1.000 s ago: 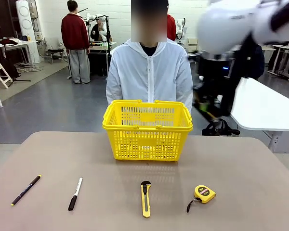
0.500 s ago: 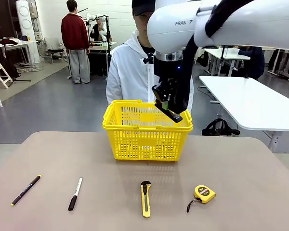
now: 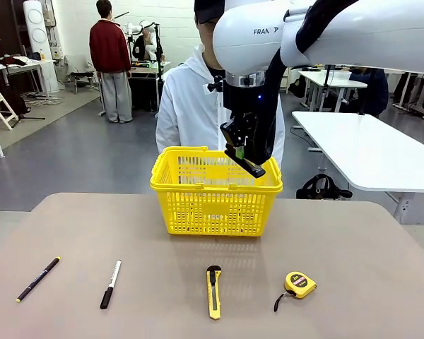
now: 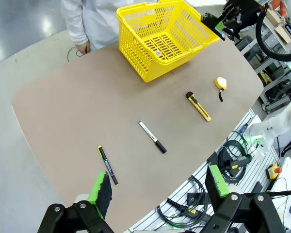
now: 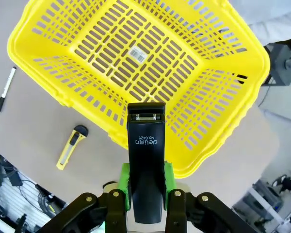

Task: Place the items the person wants into the basket.
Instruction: Pick up the item the person points to and place it in the Market Basket.

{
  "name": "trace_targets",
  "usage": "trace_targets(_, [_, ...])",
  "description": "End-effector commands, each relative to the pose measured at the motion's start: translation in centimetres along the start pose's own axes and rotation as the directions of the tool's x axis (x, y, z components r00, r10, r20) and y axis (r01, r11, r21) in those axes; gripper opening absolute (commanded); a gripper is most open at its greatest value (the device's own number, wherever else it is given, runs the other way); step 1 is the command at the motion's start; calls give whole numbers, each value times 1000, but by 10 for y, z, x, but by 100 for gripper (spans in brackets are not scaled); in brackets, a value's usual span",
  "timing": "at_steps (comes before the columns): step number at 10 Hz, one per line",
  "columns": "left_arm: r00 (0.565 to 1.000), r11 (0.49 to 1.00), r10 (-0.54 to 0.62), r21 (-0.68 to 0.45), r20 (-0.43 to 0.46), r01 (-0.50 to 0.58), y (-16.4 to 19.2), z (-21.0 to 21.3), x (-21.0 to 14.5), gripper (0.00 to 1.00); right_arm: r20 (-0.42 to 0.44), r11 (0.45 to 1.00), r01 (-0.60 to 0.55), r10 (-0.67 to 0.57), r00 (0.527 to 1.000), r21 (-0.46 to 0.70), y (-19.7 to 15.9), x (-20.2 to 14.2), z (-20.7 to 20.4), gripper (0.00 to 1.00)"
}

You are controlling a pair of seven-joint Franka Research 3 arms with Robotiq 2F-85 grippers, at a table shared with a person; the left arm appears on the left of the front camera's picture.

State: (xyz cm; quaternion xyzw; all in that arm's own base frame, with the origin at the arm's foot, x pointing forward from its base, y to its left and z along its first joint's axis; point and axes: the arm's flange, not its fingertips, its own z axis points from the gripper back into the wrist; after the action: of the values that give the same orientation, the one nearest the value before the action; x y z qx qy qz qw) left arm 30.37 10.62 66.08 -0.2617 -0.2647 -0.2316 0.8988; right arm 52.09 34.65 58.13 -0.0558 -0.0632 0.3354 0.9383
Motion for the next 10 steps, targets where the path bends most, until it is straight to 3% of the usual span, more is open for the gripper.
trace_targets(1, [1000, 1000, -12, -12, 3, 12, 1, 2, 0, 100, -1, 1000, 1, -1, 1000, 0, 0, 0, -1, 31])
trace_targets(4, [1000, 1000, -12, -12, 3, 12, 1, 2, 0, 100, 71, 941, -338, 339, 938, -27, -23, 40, -24, 31])
trace_targets(7, [1000, 1000, -12, -12, 3, 12, 1, 2, 0, 100, 67, 864, -503, 504, 861, -27, -24, 85, -53, 31])
trace_targets(10, [1000, 1000, -12, -12, 3, 12, 1, 2, 0, 100, 12, 810, -579, 580, 814, 90, -20, 125, -106, 31])
